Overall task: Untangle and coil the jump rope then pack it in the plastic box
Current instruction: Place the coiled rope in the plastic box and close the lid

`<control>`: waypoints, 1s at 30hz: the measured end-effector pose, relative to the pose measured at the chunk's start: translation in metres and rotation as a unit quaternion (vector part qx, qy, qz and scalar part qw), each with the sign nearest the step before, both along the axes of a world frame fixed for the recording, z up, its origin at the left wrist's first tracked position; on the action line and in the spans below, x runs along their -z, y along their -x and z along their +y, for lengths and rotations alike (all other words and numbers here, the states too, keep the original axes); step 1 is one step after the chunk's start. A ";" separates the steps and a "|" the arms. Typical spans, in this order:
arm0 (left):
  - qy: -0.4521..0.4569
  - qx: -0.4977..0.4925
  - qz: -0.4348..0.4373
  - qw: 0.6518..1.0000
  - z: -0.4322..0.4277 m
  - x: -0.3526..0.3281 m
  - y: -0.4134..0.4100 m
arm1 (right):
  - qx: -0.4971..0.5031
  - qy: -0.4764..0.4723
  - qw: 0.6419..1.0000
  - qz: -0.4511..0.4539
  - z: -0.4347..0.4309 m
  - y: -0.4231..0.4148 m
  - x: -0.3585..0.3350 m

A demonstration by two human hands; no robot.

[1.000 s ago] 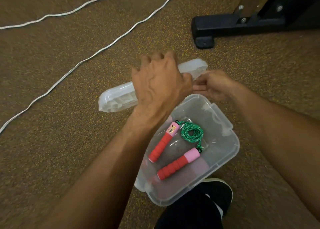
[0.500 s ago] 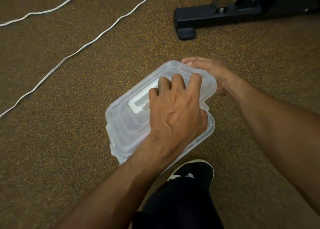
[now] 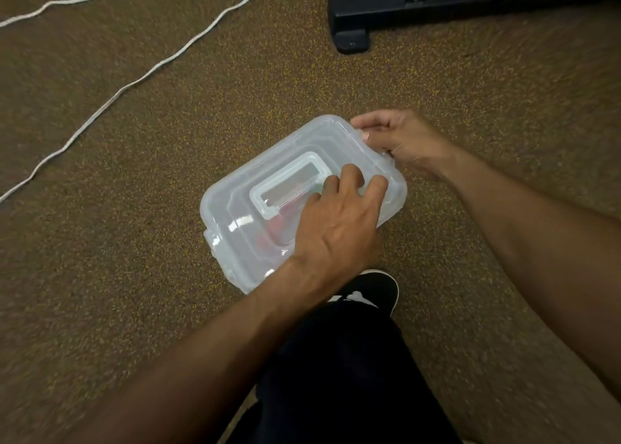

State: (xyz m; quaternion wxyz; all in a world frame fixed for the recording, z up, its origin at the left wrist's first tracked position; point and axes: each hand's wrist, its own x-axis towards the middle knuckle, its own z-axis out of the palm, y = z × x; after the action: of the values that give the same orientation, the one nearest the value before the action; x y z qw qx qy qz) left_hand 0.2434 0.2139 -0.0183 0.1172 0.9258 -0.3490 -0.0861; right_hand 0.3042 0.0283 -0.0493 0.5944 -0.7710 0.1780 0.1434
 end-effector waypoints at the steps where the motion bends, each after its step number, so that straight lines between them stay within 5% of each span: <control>1: -0.002 0.003 0.002 1.000 0.001 0.005 0.002 | -0.007 0.041 0.999 -0.013 0.003 0.003 0.001; 17: 0.003 0.031 -0.014 0.999 0.007 0.041 -0.008 | 0.009 0.134 0.990 -0.043 0.016 0.015 0.012; 30: -0.001 0.030 -0.022 0.999 0.003 0.047 0.000 | 0.036 -0.006 0.998 0.058 0.009 0.023 0.020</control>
State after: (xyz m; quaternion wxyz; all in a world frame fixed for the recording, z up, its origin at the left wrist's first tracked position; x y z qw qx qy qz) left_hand 0.2438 0.2173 -0.0652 0.1059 0.9168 -0.3788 -0.0694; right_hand 0.2816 0.0371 -0.0689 0.5927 -0.7506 0.2390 0.1677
